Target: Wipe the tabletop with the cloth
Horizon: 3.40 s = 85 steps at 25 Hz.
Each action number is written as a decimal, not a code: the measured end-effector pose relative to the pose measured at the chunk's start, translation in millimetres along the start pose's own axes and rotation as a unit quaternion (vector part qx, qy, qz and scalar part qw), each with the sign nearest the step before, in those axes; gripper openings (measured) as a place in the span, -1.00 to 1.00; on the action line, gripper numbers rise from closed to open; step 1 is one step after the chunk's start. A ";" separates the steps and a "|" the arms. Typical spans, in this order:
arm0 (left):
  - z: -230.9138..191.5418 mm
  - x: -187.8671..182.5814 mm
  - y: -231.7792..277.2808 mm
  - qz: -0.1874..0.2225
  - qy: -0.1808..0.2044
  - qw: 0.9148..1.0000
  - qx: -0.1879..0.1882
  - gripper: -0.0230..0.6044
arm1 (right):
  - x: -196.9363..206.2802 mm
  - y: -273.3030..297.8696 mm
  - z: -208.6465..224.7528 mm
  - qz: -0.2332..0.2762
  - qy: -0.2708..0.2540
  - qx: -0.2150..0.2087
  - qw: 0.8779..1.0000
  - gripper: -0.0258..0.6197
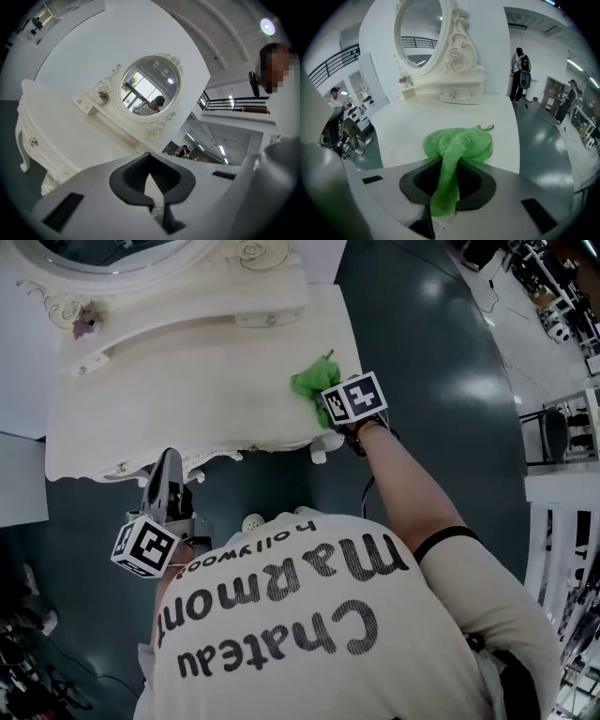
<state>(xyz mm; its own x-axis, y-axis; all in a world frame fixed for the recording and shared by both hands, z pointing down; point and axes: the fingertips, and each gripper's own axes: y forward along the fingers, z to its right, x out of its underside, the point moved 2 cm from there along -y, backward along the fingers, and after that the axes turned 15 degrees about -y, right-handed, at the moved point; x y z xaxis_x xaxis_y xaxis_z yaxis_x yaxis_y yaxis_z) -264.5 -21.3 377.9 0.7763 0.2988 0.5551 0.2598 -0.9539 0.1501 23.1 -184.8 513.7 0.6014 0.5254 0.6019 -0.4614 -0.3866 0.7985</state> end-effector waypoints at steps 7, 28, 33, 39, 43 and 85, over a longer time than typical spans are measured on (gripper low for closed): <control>9.7 17.0 18.3 -0.024 0.004 1.000 0.015 -0.91 | 22.1 -15.4 21.0 -0.001 0.021 0.016 1.000 -0.62; 53.8 86.4 70.5 -0.057 0.009 0.997 0.045 -0.91 | 61.2 -45.8 59.0 0.030 0.011 -0.002 1.000 -0.62; 60.2 96.2 68.1 -0.053 0.016 0.997 0.048 -0.91 | 65.1 -48.4 60.4 0.047 0.016 0.000 0.999 -0.62; 62.2 90.6 57.3 -0.038 0.028 0.998 0.045 -0.91 | 68.0 -52.6 62.7 0.066 0.040 0.010 0.997 -0.62; 59.1 89.4 48.3 -0.034 0.026 0.998 0.037 -0.91 | 71.2 -55.8 64.7 0.071 0.060 0.015 0.996 -0.62; -88.3 -79.3 -94.1 0.003 -0.006 1.000 -0.012 -0.91 | -122.0 21.6 -166.3 0.150 0.056 -0.016 0.987 -0.61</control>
<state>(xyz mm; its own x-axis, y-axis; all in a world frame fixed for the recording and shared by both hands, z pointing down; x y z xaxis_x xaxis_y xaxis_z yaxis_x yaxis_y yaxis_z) -401.2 42.4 392.0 0.7843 0.2924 0.5471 0.2402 -0.9563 0.1669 -168.7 -131.2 455.9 0.3597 0.4728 0.8044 -0.6284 -0.5145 0.5835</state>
